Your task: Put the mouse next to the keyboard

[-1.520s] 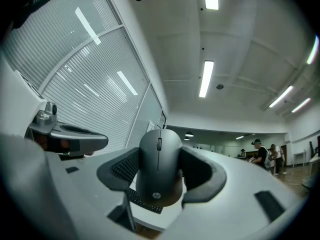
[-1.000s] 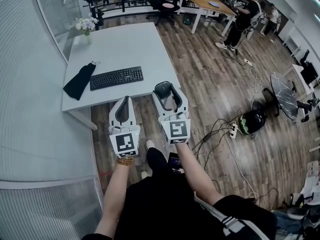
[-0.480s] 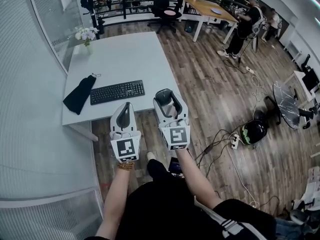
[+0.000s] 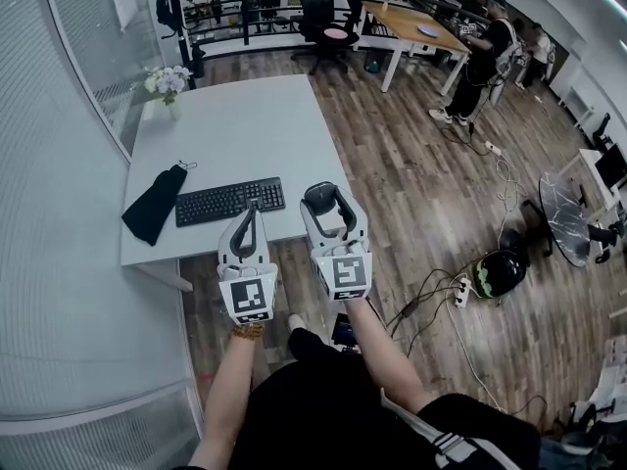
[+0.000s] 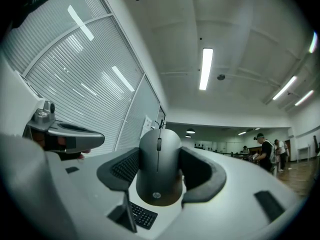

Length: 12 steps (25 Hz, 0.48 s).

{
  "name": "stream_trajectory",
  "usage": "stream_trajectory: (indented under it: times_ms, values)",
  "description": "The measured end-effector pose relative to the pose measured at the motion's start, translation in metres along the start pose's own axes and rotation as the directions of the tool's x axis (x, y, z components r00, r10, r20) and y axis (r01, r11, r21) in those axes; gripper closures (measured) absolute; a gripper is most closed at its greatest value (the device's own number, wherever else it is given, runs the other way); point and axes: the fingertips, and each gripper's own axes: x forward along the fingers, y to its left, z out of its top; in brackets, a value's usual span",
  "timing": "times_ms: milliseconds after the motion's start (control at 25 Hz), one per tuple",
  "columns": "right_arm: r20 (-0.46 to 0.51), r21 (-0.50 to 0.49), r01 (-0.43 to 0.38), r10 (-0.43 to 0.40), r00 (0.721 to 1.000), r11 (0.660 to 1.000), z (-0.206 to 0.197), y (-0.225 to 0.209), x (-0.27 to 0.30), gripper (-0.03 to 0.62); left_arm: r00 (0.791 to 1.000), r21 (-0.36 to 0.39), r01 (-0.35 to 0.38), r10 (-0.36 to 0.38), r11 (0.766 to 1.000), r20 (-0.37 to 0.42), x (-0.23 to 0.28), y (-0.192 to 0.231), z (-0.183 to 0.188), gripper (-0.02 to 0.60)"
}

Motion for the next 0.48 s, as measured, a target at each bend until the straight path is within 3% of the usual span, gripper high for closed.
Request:
stream_trajectory:
  times_ms: [480]
  values:
    - [0.006,0.006,-0.026,0.026,1.0,1.0,-0.019,-0.034,0.062,0.335,1.0,0.017,-0.016,0.017,1.0,-0.019,0.071,0.006,-0.015,0.571]
